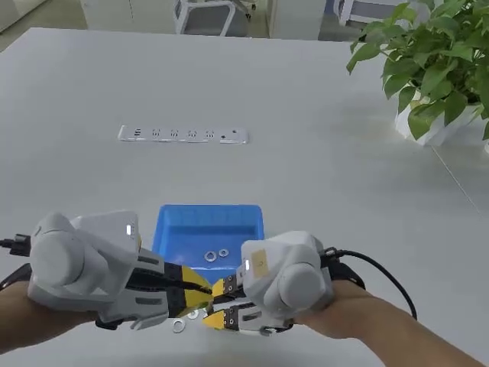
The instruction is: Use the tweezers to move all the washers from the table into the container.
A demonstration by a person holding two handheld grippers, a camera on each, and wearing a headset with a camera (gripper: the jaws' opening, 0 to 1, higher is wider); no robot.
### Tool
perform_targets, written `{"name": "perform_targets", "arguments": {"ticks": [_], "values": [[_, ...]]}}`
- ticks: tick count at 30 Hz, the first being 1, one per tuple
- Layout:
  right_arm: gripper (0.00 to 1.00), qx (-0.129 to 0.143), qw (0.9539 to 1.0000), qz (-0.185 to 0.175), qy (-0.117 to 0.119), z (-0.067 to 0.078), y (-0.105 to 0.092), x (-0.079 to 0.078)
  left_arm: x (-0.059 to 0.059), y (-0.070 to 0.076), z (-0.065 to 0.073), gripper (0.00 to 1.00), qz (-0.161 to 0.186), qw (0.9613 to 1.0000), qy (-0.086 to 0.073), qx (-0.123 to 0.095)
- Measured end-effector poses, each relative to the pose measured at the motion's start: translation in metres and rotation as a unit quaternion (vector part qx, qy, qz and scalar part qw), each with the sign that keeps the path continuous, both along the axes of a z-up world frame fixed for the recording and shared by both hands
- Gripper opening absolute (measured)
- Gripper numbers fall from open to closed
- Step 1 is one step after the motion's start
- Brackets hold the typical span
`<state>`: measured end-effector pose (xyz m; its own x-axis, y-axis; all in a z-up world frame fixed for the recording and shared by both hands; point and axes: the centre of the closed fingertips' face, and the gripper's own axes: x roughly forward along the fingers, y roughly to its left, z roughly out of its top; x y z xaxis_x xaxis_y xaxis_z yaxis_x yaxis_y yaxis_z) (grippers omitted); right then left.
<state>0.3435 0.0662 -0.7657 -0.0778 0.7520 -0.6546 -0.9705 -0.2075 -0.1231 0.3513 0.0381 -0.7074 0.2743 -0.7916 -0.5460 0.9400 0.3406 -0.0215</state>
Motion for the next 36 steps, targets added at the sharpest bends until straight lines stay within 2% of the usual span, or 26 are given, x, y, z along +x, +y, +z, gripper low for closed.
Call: {"name": "perform_targets", "arguments": {"ticks": [9,25,36], "values": [[0.1,-0.002,1.0,0.001,0.0,-0.0009,0.0013,-0.0008,-0.0013,0.0005,0.0,0.06,0.0,1.0,0.0,0.005],[0.06,0.0,0.9995,-0.016,0.027,-0.0007,-0.0006,-0.0002,-0.0017,-0.0038,0.0004,0.06,-0.006,1.0,0.0,0.005],[0.06,0.004,0.9994,-0.02,0.028,-0.001,0.0006,0.0001,-0.0018,0.0001,-0.0008,0.07,-0.002,0.9999,-0.004,0.014]]}}
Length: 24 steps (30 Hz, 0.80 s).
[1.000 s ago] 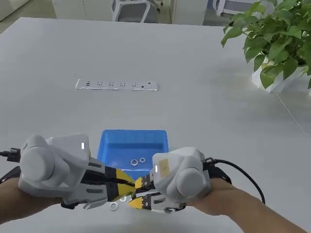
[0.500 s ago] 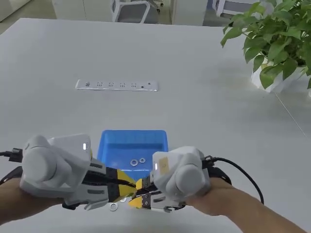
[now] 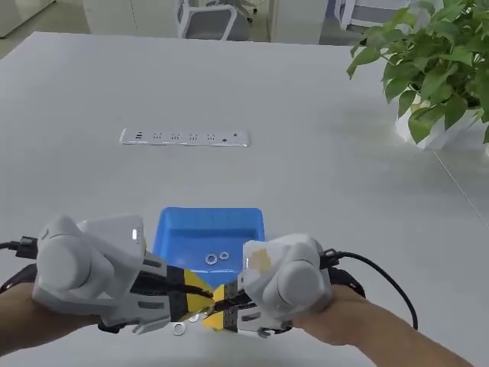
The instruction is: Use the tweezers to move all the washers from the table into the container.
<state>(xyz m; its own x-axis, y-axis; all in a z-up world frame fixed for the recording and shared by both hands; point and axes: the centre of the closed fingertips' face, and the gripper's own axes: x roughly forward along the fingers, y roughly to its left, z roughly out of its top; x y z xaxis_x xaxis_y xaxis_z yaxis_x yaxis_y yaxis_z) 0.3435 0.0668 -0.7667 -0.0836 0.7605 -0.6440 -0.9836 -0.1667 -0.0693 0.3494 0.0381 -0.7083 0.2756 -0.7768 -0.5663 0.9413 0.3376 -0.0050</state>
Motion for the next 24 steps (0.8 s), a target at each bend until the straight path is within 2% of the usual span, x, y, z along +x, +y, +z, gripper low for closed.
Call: {"name": "perform_targets", "arguments": {"ticks": [3,7,13,16,18,24], "values": [[0.06,0.0,1.0,-0.001,0.001,0.0,-0.001,0.0,-0.001,0.003,0.0,0.09,0.002,1.0,-0.002,0.002],[0.06,0.0,1.0,-0.003,0.0,0.001,-0.002,0.0,0.0,0.008,0.005,0.12,0.013,0.9999,-0.003,-0.007],[0.06,-0.002,1.0,-0.005,0.0,0.001,-0.003,0.0,-0.003,0.016,0.006,0.23,0.025,0.9996,0.0,-0.012],[0.06,-0.003,1.0,-0.005,0.0,0.0,-0.005,0.0,-0.006,0.02,0.006,0.3,0.035,0.999,0.017,-0.021],[0.06,-0.003,1.0,-0.006,-0.002,0.0,-0.005,0.001,-0.008,0.022,0.006,0.3,0.036,0.999,0.017,-0.021],[0.06,-0.001,1.0,-0.006,-0.003,0.005,-0.008,0.001,-0.012,0.027,0.006,0.41,0.046,0.9983,0.021,-0.03]]}}
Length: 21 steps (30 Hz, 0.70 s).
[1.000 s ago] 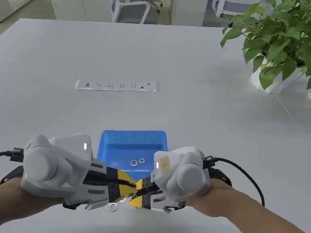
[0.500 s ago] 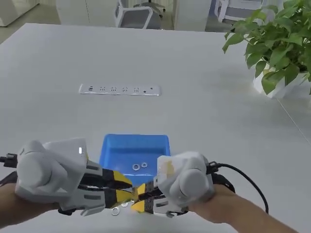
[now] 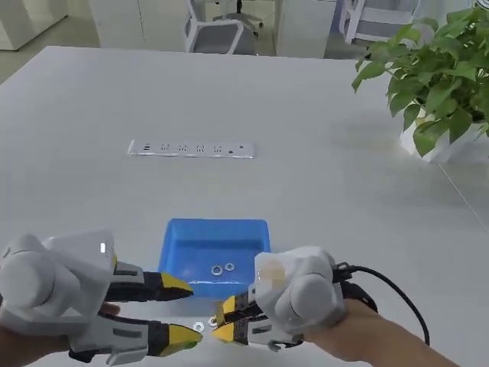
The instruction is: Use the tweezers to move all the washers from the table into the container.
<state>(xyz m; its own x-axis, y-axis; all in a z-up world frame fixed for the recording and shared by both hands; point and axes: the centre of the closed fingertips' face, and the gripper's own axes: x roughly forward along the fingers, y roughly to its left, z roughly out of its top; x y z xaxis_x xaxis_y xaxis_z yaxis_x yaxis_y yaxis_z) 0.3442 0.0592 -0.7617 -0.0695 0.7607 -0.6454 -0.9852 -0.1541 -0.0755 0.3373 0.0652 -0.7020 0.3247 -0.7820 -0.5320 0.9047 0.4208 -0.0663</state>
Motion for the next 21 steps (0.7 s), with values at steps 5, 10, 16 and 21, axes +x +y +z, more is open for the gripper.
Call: {"name": "perform_targets", "arguments": {"ticks": [5,10,16,21], "values": [[0.06,0.005,1.0,0.0,-0.004,0.009,-0.001,0.002,-0.004,0.002,0.002,0.5,0.017,0.9998,0.006,-0.011],[0.06,0.01,0.9999,0.002,-0.012,0.019,-0.002,0.004,-0.011,0.003,0.004,0.57,0.029,0.9992,0.014,-0.022],[0.06,0.013,0.9998,0.003,-0.016,0.028,-0.002,0.005,-0.018,0.004,0.006,0.65,0.051,0.998,0.019,-0.033],[0.06,0.018,0.9997,0.005,-0.019,0.036,-0.002,0.006,-0.021,0.005,0.008,0.7,0.062,0.9971,0.022,-0.04]]}}
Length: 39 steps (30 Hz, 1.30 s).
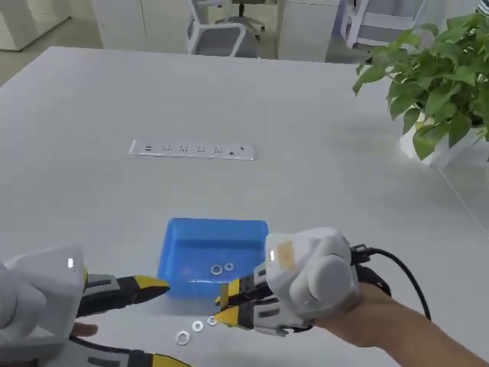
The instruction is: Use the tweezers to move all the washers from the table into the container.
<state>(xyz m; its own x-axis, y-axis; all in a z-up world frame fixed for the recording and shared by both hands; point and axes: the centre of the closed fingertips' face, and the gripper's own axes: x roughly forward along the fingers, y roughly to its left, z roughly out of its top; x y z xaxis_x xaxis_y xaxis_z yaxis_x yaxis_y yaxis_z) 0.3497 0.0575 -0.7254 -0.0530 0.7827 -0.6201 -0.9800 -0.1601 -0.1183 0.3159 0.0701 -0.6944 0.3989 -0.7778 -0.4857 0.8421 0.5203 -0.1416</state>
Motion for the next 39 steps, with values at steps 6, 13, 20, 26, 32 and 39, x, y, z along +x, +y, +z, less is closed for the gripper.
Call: {"name": "perform_targets", "arguments": {"ticks": [6,13,20,26,32,39], "values": [[0.07,0.007,1.0,-0.001,-0.004,0.009,0.002,0.004,0.0,0.0,0.002,0.78,0.008,0.9999,-0.001,-0.005],[0.07,0.019,0.9998,0.0,-0.01,0.023,0.007,0.012,0.003,0.004,0.005,0.86,0.02,0.9998,-0.002,-0.01],[0.07,0.024,0.9996,0.004,-0.018,0.033,0.012,0.022,0.004,0.007,0.006,0.94,0.027,0.9996,-0.003,-0.011],[0.07,0.034,0.9992,0.003,-0.023,0.038,0.019,0.034,0.007,0.012,0.005,0.99,0.043,0.9991,-0.002,-0.008],[0.07,0.037,0.999,0.007,-0.025,0.036,0.027,0.043,0.006,0.014,0.005,0.99,0.047,0.9989,-0.002,-0.01],[0.07,0.037,0.9989,0.007,-0.027,0.028,0.035,0.055,0.009,0.02,0.006,0.99,0.057,0.9983,-0.002,-0.012]]}}
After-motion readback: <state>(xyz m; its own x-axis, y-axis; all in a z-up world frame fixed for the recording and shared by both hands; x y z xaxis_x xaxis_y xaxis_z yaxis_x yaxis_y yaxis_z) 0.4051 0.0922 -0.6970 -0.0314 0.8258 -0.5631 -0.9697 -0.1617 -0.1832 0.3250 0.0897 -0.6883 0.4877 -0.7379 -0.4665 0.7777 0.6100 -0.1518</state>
